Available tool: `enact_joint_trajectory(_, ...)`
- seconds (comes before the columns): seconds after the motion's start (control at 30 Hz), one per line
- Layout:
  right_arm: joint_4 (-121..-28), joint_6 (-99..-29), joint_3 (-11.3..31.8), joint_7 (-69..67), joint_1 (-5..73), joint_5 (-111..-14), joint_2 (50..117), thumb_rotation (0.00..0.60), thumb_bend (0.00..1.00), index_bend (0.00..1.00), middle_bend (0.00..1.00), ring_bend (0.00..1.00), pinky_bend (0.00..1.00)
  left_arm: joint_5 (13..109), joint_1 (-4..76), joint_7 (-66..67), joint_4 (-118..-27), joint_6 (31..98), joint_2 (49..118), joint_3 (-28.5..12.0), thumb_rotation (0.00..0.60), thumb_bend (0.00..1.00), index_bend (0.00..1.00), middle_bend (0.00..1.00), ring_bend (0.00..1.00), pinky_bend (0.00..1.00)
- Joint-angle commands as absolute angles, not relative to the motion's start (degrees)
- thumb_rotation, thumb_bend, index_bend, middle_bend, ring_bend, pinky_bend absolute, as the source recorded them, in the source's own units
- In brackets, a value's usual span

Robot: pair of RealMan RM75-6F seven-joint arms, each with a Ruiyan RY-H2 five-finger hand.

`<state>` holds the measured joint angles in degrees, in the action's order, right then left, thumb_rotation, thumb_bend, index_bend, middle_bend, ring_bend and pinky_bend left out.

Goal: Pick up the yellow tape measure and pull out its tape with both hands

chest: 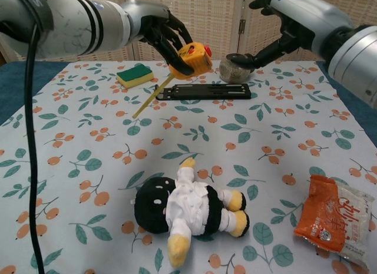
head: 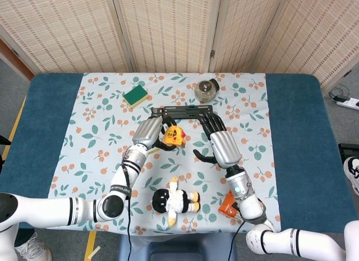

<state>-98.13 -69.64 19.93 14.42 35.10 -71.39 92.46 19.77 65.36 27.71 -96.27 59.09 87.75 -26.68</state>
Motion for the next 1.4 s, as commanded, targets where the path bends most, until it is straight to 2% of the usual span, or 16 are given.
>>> enact_joint_trajectory(0.03,-97.6,-70.0,20.2,14.7,35.7,-70.7,93.6,0.600,0.31,0.00,0.00,0.00,0.00,18.3,66.3,28.2,-96.5,59.8,88.0,-27.2,0.600,0.36,0.66,0.60,0.49,0.17)
enact_joint_trajectory(0.63,-93.8,-71.9,20.3,15.4,37.8,-69.9,98.1,0.600,0.31,0.00,0.00,0.00,0.00,13.2,68.9,27.9,-96.2,60.6,88.1,-28.3,0.600,0.36,0.66,0.61,0.51,0.17)
enact_joint_trajectory(1.4,-90.4,-73.1,21.8,15.9,39.5,-68.6,99.9,0.600,0.31,0.00,0.00,0.00,0.00,13.0,70.5,28.9,-96.3,62.5,88.8,-27.3,0.600,0.37,0.67,0.62,0.51,0.17)
